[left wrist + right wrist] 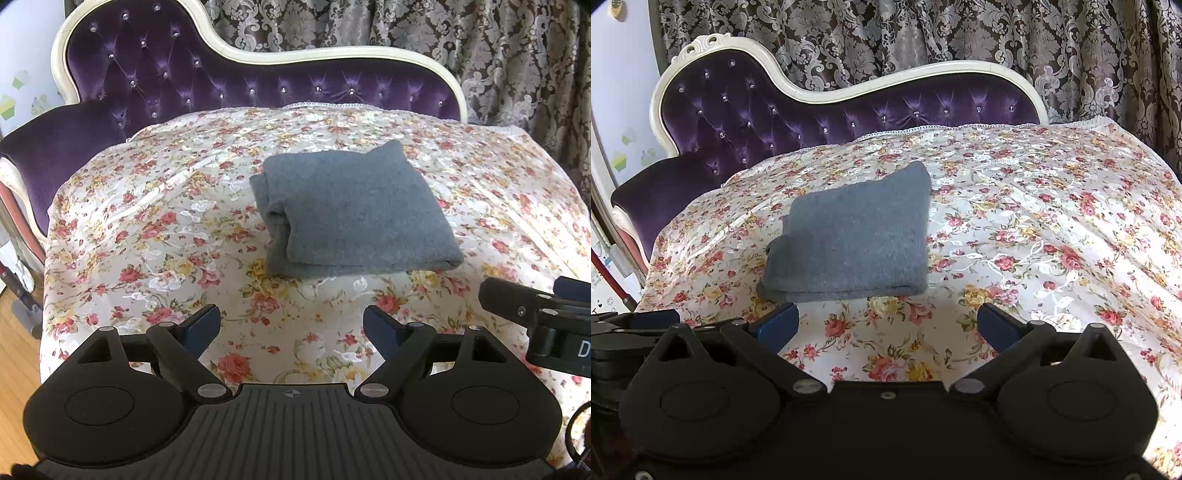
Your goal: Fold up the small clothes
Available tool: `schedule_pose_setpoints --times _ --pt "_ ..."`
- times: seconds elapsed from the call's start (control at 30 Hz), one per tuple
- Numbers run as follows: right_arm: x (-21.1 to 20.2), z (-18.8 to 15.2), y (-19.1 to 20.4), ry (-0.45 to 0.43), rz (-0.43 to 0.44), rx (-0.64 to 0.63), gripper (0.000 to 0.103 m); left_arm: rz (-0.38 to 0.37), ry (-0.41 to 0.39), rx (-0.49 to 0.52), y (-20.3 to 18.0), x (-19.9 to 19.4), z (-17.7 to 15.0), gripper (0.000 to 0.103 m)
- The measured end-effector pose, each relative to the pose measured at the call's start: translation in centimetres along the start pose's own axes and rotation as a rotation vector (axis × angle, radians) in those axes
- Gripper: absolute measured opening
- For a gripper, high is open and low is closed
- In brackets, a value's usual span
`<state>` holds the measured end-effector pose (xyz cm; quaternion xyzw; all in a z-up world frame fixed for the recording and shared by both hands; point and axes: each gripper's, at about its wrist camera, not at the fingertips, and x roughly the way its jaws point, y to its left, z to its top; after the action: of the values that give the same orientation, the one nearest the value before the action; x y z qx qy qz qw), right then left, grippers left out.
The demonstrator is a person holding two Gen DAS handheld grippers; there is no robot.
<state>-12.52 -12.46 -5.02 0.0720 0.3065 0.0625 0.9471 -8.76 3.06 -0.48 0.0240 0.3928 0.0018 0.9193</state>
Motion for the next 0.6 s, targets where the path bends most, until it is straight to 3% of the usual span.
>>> schedule_pose_setpoints --times 0.6 --pt "0.53 0.01 0.02 0.021 0.01 0.005 0.102 -0.005 0.022 -0.01 -0.04 0.34 -0.07 0.084"
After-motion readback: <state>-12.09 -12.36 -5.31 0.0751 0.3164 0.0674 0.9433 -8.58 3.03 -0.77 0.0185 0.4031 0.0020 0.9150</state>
